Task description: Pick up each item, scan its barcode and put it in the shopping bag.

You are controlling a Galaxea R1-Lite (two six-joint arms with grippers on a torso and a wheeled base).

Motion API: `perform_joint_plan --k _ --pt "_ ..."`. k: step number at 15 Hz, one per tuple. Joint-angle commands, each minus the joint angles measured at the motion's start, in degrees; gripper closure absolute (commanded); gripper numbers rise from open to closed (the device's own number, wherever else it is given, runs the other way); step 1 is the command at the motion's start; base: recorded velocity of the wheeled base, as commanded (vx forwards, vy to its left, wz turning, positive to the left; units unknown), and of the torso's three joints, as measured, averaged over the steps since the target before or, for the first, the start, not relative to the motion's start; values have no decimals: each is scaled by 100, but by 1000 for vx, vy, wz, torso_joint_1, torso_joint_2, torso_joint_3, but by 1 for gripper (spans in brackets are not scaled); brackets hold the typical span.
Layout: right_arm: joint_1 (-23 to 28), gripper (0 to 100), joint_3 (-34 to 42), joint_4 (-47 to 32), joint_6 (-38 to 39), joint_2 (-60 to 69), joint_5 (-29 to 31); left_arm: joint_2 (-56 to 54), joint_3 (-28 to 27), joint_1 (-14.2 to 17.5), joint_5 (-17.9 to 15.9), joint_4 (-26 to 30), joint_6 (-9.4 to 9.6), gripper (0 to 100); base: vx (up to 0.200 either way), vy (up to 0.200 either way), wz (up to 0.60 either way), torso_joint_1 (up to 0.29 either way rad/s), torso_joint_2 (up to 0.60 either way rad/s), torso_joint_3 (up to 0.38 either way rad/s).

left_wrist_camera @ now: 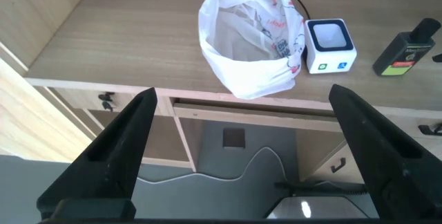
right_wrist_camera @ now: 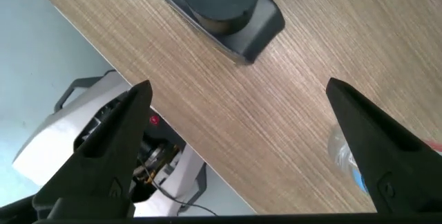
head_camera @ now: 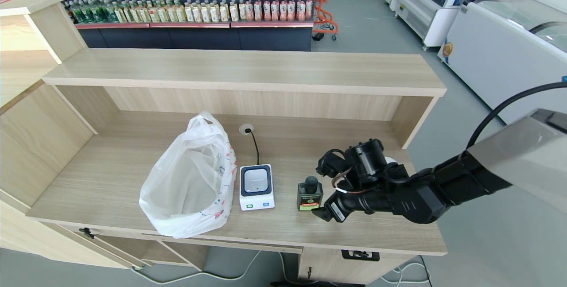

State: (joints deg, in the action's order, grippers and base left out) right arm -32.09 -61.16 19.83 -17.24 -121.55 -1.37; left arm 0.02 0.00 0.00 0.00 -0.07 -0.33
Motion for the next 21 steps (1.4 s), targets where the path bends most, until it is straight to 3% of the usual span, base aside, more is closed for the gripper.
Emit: perform_joint_plan --k 1,8,14,19,20,21 --pt "-8 0 -203 73 -87 -272 -162 6 0 0 0 -1 -2 0 0 0 0 0 0 0" --pt "-17 0 -722 328 -658 -967 -470 6 0 0 0 -1 -2 0 0 0 0 0 0 0" --pt "-61 0 -1689 311 -764 -1573 -716 6 0 0 0 -1 -2 0 0 0 0 0 0 0" --pt "-96 0 -1864 293 -764 -1767 -760 -2 0 0 0 -1 -2 0 0 0 0 0 0 0" --pt "-96 100 -1838 293 -764 -1740 -760 6 0 0 0 -1 -2 0 0 0 0 0 0 0" --pt "-96 100 -1785 293 -781 -1688 -742 6 0 0 0 -1 -2 0 0 0 0 0 0 0"
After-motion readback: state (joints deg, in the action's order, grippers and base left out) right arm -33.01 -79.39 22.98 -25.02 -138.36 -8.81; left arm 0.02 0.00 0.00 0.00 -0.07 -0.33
